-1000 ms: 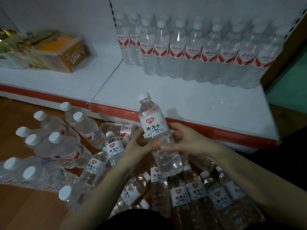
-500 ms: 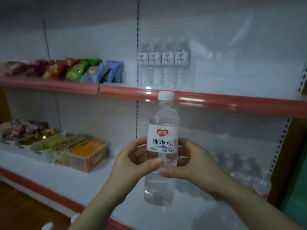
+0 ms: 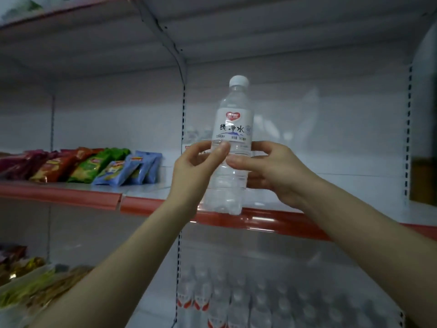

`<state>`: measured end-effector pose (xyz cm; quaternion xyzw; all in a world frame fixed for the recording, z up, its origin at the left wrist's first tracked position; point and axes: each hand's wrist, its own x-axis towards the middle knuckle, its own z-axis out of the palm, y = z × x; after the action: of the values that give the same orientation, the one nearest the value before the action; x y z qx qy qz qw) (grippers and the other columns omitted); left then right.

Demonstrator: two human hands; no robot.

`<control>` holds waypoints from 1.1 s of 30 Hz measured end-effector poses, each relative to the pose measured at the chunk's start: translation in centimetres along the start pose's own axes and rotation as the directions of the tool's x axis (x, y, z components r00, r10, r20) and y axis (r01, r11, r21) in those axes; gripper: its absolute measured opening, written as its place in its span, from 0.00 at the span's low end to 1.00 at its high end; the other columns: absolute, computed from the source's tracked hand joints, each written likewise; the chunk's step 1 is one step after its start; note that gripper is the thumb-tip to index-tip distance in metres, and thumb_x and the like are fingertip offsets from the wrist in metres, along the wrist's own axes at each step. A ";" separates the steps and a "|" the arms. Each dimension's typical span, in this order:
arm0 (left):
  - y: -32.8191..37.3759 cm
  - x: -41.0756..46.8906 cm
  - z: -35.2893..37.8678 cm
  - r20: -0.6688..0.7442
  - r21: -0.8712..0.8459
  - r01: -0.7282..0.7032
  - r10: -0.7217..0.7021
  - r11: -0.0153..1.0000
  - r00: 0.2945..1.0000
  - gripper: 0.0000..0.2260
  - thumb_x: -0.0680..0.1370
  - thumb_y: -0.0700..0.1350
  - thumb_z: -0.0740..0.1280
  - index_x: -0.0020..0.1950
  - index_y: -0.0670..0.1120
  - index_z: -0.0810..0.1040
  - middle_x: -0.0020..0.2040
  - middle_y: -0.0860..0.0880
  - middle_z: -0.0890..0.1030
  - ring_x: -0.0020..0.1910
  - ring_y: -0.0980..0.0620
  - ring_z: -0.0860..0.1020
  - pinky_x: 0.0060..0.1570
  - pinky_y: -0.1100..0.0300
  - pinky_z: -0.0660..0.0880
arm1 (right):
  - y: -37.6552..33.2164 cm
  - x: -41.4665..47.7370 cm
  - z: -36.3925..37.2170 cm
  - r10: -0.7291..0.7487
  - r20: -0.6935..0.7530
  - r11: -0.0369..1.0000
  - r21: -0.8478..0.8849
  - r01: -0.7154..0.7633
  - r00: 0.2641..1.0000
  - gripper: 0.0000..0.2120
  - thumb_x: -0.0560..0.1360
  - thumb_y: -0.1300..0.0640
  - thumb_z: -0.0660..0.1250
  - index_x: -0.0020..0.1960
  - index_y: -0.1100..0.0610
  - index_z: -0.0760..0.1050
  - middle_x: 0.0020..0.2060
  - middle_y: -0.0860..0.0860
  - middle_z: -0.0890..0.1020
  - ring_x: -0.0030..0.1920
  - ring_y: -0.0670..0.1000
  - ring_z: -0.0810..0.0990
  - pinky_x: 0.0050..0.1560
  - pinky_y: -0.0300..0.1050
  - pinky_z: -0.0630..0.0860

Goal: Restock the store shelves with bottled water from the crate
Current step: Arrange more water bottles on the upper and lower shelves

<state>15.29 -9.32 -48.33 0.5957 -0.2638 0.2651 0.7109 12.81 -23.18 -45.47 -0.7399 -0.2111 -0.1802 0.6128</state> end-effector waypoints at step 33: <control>-14.2 18.4 12.7 0.034 0.642 0.337 -0.465 0.688 0.885 0.15 0.78 0.45 0.65 0.57 0.34 0.74 0.36 0.43 0.77 0.28 0.51 0.76 0.31 0.61 0.77 | 14.2 20.7 -12.5 0.181 -0.117 0.921 -0.327 -0.210 0.977 0.33 0.66 0.60 0.76 0.66 0.58 0.64 0.59 0.53 0.77 0.58 0.54 0.76 0.50 0.45 0.74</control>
<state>37.58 -22.84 -43.79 0.8611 -0.0925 0.1149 0.4865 37.77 -35.81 -44.09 -0.8430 -0.0761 -0.1828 0.5002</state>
